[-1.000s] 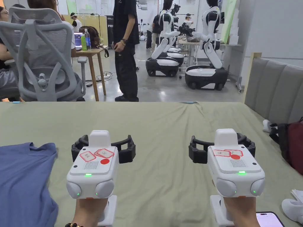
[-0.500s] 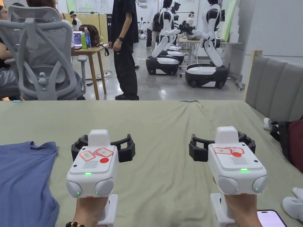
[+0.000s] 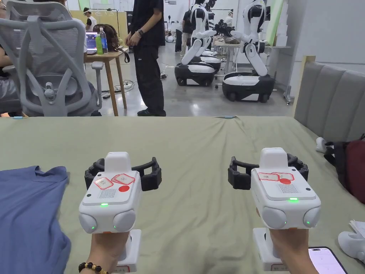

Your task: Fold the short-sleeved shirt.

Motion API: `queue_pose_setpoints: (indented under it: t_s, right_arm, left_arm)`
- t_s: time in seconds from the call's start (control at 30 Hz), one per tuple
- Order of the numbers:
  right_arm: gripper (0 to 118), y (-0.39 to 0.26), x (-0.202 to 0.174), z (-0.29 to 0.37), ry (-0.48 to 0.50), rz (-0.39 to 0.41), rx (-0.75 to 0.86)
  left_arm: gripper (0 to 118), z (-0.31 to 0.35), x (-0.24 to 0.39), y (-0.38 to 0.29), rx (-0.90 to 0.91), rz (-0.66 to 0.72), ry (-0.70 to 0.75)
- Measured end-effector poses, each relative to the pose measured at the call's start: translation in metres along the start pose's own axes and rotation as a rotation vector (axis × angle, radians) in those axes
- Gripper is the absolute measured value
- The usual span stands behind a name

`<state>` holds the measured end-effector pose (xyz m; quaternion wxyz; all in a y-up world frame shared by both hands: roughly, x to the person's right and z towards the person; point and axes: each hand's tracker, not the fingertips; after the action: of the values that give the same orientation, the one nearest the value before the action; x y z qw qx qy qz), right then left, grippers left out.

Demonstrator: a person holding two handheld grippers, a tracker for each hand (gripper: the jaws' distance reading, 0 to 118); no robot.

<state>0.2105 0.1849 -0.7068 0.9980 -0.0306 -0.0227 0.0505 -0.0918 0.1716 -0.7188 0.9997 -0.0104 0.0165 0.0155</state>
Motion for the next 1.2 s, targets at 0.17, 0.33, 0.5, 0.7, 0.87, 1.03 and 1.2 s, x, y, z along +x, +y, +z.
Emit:
queue_pose_setpoints:
  t_s: [0.17, 0.33, 0.5, 0.7, 0.87, 1.03, 1.2]
  right_arm:
    - [118, -0.003, 0.000, 0.000, -0.006, 0.001, -0.004]
    - [118, -0.002, 0.000, 0.002, -0.001, -0.003, -0.007]
    - [109, -0.002, -0.001, 0.001, 0.001, 0.003, -0.013]
    - [1, -0.011, -0.005, -0.001, -0.020, 0.020, -0.031]
    - [1, -0.012, -0.006, 0.003, -0.009, 0.016, -0.032]
    - [1, -0.004, -0.041, -0.007, 0.066, 0.000, -0.023]
    - [1, 0.006, -0.141, -0.017, 0.264, 0.003, 0.002]
  left_arm:
    - [118, 0.001, 0.000, -0.001, 0.000, -0.006, -0.005]
    - [118, 0.001, 0.000, -0.003, -0.003, -0.010, -0.002]
    - [111, 0.001, -0.001, -0.003, -0.008, -0.009, -0.006]
    - [1, 0.000, 0.000, -0.004, -0.009, -0.031, 0.036]
    - [1, 0.001, -0.008, -0.001, -0.017, 0.006, 0.012]
    - [1, 0.011, -0.044, 0.006, -0.008, 0.044, 0.072]
    - [1, 0.042, -0.123, 0.010, -0.008, 0.002, 0.236]
